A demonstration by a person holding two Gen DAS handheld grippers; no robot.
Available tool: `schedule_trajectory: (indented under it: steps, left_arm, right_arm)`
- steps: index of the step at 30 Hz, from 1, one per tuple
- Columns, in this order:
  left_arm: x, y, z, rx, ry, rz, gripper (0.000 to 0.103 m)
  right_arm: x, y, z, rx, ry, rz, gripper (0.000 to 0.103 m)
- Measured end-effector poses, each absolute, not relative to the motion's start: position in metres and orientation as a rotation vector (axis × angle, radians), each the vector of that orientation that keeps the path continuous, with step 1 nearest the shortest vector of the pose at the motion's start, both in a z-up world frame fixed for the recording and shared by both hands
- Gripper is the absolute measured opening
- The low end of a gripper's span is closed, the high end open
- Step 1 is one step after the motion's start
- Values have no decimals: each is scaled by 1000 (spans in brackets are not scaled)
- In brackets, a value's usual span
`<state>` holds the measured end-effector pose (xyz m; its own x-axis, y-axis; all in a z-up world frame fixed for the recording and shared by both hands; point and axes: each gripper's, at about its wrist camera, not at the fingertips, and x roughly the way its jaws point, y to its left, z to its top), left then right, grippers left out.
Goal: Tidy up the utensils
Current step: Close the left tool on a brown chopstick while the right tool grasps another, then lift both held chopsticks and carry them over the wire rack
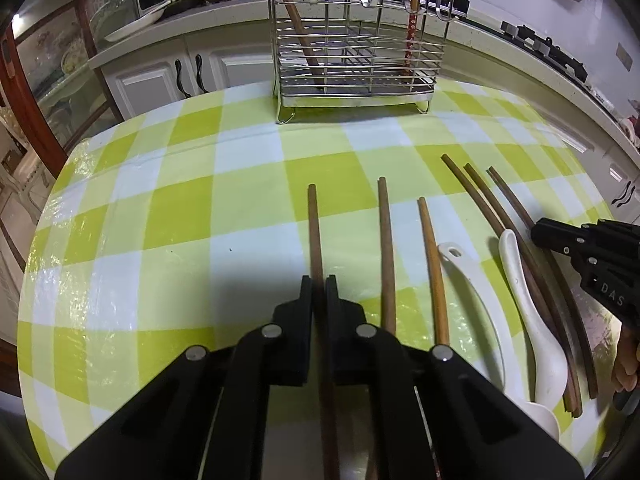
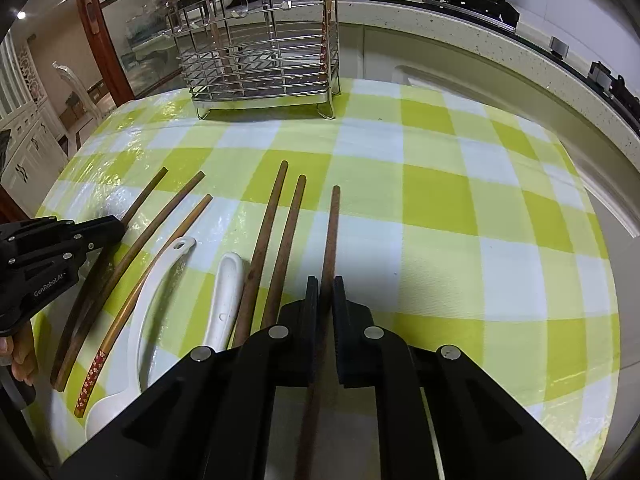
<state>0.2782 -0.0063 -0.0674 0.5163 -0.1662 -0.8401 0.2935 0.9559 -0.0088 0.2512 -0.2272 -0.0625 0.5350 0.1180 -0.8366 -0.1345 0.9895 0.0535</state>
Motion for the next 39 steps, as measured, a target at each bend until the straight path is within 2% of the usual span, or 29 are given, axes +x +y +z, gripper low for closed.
schedule_trajectory:
  steps: [26, 39]
  left_arm:
    - [245, 10, 25, 35, 679, -241, 6]
    - [225, 13, 58, 18, 583, -228, 6]
  right_arm:
    - [231, -247, 20, 15, 786, 92, 9]
    - [215, -249, 59, 7, 684, 76, 9]
